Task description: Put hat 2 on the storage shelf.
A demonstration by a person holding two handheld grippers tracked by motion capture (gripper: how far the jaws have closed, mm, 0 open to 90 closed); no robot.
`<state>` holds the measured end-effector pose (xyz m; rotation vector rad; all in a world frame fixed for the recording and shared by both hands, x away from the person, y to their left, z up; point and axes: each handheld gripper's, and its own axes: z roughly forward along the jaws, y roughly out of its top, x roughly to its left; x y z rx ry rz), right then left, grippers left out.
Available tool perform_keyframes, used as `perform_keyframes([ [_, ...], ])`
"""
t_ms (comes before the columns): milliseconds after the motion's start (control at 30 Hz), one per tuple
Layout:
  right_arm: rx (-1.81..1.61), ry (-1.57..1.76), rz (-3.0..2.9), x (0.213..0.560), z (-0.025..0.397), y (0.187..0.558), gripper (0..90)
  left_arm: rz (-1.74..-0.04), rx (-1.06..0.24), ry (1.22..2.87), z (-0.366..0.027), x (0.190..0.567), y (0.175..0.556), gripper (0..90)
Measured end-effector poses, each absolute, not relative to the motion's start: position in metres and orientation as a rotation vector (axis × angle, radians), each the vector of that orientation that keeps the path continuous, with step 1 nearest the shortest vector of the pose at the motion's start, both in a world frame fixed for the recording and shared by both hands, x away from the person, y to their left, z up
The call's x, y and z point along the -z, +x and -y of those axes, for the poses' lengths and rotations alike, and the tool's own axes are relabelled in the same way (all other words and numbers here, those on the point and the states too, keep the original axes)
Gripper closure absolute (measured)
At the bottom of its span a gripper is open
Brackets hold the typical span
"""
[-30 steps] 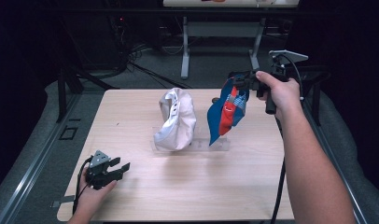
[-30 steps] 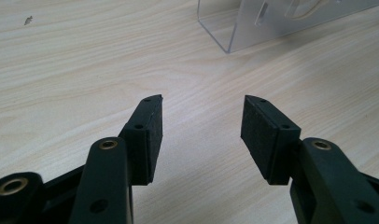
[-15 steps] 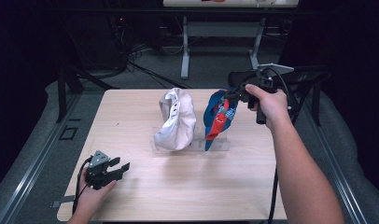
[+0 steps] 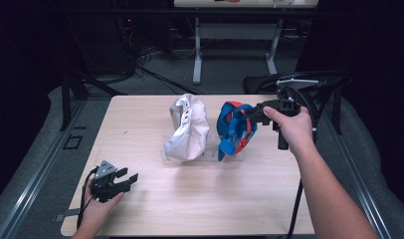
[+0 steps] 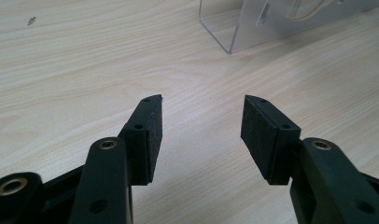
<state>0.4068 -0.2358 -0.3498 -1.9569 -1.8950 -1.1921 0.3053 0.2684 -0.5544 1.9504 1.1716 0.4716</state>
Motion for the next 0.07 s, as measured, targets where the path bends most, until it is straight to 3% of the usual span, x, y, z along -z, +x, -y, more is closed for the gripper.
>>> perform_keyframes([
  [67, 1.201, -1.975, 1.961, 0.3533, 0.2362, 0.3954, 48.5, -1.174, -0.471, 1.948, -0.2677, 0.5545, 0.3052, 48.4],
])
